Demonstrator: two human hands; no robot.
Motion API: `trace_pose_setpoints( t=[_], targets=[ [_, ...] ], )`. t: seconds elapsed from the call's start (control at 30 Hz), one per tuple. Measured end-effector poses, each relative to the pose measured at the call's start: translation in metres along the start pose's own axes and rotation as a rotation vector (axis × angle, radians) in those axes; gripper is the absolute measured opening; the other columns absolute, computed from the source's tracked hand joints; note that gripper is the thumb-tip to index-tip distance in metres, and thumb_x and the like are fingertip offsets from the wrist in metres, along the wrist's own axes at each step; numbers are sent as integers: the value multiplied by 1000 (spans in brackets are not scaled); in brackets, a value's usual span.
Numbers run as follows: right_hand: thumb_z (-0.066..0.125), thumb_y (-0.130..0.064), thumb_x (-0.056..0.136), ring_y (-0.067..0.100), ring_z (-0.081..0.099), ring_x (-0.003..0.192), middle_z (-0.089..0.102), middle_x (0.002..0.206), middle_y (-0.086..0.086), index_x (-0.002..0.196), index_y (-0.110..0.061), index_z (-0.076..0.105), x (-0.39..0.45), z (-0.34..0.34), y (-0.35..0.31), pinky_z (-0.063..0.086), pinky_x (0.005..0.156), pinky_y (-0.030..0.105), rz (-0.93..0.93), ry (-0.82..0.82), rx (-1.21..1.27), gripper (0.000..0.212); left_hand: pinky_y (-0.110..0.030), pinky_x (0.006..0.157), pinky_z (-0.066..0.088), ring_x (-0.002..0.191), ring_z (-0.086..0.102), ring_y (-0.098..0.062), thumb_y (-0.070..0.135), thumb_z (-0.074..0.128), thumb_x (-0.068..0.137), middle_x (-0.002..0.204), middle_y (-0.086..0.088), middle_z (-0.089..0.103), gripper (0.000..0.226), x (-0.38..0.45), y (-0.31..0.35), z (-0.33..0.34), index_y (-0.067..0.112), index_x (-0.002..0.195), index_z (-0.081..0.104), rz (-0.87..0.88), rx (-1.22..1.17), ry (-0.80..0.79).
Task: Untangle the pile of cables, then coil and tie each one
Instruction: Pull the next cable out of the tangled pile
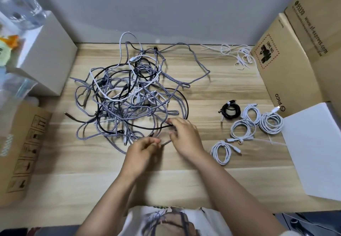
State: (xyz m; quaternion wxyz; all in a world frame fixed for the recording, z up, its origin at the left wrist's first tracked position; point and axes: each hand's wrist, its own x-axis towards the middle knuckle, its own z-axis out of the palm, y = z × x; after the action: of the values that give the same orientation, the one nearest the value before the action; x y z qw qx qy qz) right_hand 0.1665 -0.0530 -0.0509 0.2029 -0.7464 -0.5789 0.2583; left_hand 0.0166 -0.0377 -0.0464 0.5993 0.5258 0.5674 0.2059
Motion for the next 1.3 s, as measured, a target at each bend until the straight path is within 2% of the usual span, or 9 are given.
trace_pose_setpoints(
  t=[0.23,0.37,0.5,0.67,0.73,0.87,1.03,1.17,1.3],
  targets=[
    [60,-28,85,27,58,97,66,94,1,95,-20,71,0,-2,3,34,88,33,-29,62,-95,17,-24,71,47,82,63,-8,13,45,97,92,0,69,15,-4,13,11,15,100,60,-345,-464,-217],
    [45,-52,83,26,55,77,57,76,3,80,-13,67,-13,-15,-4,39,73,35,-111,151,-1,45,-32,67,55,79,68,-16,27,39,96,86,-4,72,26,6,28,7,14,91,61,-381,-707,-259],
    [40,-49,89,17,47,74,50,71,0,75,-14,63,-25,-30,-25,35,69,36,-251,229,84,44,-39,68,56,76,69,-23,43,59,79,86,-10,71,36,2,50,9,10,88,71,-477,-850,-610],
    [51,-38,87,12,47,64,48,64,-8,71,-12,68,-34,-46,-48,38,62,35,-271,338,316,35,-42,90,52,102,64,-31,9,81,67,116,-22,60,67,7,62,18,-3,125,49,-532,-1216,-822],
    [56,-34,86,16,50,61,56,61,-1,69,-11,68,-39,-54,-52,41,65,36,-269,367,422,31,-46,98,45,106,61,-35,2,74,72,117,-25,59,55,13,67,19,-11,121,52,-523,-1208,-805],
    [61,-33,85,2,42,49,46,48,-13,62,-14,65,-48,-77,-50,36,53,22,-182,466,417,29,-47,67,58,80,69,-28,-18,82,38,85,-14,65,58,36,70,10,-3,90,62,-401,-1332,-615],
    [62,-37,85,30,38,53,40,46,8,60,-4,60,-47,-94,-19,34,51,36,71,513,263,41,-41,76,57,92,62,-23,-15,75,23,90,-9,55,69,46,71,-16,-2,90,60,-262,-1169,-545],
    [68,-30,83,18,33,48,36,41,-1,44,-20,45,-47,-104,-8,27,53,34,219,447,237,46,-41,75,57,89,69,-23,-8,84,26,89,-8,65,66,54,67,-30,1,86,61,-267,-1168,-489],
    [64,-30,82,26,58,73,63,67,3,67,-15,67,-47,-105,-8,40,62,32,313,262,73,22,-29,59,58,68,71,-12,3,63,84,67,-3,69,13,50,69,-18,6,73,59,-262,-977,-364]
  ],
)
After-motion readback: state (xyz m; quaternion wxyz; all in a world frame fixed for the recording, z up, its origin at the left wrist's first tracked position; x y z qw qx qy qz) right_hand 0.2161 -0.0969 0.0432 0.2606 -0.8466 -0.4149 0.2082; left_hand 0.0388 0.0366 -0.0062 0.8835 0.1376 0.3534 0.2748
